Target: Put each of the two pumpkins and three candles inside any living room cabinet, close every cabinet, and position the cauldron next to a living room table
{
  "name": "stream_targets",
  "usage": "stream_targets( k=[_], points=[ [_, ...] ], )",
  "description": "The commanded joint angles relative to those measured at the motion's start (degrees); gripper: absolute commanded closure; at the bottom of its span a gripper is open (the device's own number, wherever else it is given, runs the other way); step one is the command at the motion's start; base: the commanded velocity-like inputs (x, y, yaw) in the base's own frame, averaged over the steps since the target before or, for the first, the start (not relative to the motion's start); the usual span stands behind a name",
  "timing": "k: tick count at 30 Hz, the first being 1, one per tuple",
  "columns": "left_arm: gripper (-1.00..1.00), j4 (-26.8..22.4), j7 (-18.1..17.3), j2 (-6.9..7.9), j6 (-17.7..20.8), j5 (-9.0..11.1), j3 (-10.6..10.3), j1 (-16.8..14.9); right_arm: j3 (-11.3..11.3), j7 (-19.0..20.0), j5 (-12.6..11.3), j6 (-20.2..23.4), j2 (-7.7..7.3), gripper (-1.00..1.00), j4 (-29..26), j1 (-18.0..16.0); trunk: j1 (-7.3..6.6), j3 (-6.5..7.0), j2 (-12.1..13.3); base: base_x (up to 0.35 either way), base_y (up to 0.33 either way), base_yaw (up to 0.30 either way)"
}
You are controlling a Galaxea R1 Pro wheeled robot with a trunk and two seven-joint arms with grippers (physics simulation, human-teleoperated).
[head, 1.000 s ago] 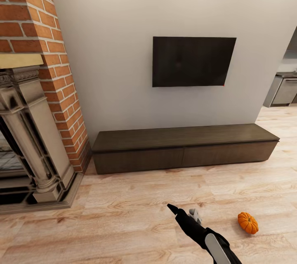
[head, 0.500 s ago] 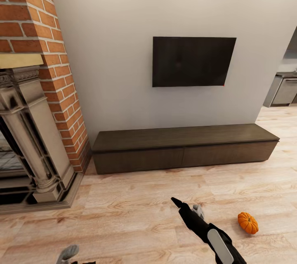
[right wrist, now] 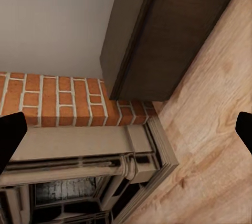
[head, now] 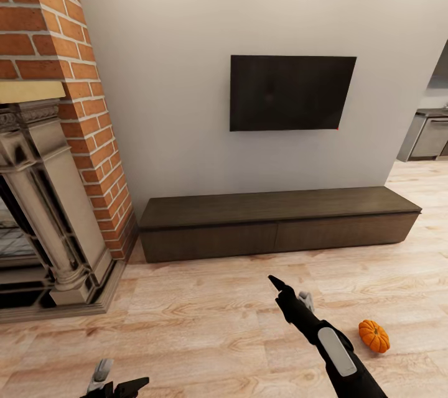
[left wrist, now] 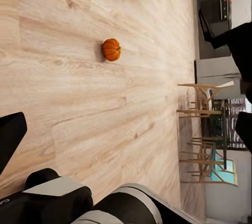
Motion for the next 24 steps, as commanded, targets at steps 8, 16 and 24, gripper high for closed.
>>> stream_targets(
  k=[8,16,24],
  points=[
    [-1.0,1.1,0.0,-1.23,-0.1,2.2,-0.4,0.0,-0.5,0.2,-0.8,0.6,0.01,-1.0,0.2,-0.2,0.66,-0.6,-1.2,0.0,0.0,0.0],
    [-1.0,1.6,0.0,-2.24,-0.4,1.7,-0.7,0.0,-0.5,0.3,-0.8,0.5,0.01,-1.0,0.1,-0.2,0.88,-0.78,-1.6,0.0,0.0,0.0],
    [-1.0,1.7,-1.2,-2.41,-0.5,1.7,-1.5,0.0,-0.6,0.4,-0.9,0.6,0.01,-1.0,0.2,-0.2,0.88,-0.78,-1.6,0.0,0.0,0.0]
  ],
)
